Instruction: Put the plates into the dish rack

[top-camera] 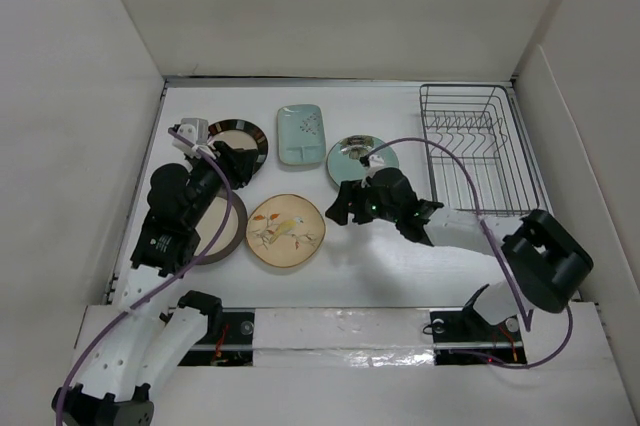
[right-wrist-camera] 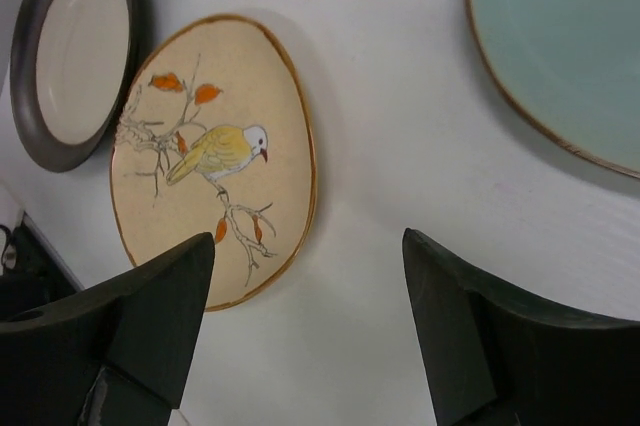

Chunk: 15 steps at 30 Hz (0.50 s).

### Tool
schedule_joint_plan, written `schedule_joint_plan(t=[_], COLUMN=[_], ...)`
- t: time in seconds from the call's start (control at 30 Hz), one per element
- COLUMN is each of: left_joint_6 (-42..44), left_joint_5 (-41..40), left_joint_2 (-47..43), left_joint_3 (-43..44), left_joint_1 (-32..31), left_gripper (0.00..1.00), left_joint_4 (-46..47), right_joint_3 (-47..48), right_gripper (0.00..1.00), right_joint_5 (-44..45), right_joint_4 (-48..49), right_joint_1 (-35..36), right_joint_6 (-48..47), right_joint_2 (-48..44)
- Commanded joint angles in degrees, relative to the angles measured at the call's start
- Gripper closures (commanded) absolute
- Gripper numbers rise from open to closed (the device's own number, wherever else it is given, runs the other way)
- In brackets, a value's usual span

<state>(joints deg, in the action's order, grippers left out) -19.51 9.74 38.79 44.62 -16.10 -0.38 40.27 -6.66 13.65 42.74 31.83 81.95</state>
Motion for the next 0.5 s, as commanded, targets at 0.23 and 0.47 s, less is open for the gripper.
schedule_joint_plan(t=[0.23,0.47], left_joint_6=[0.88,0.7], left_joint_5=[-0.86,-1.91], left_joint_2=[1.03,0.94], left_joint_3=[0.29,0.03], left_joint_1=[-0.25,-0.25], left_gripper=[0.62,0.62], left_joint_4=[1.08,1.26], right_joint_3=[-1.51,-0.63], right_gripper=[0.37,0.56], right_joint_5=[-12.32,-14.35], right_joint_4=[17.63,24.84], right_joint_1=[1.82,2.96], right_joint_6=[8.77,13.86], right_joint_2=[14.63,21.85])
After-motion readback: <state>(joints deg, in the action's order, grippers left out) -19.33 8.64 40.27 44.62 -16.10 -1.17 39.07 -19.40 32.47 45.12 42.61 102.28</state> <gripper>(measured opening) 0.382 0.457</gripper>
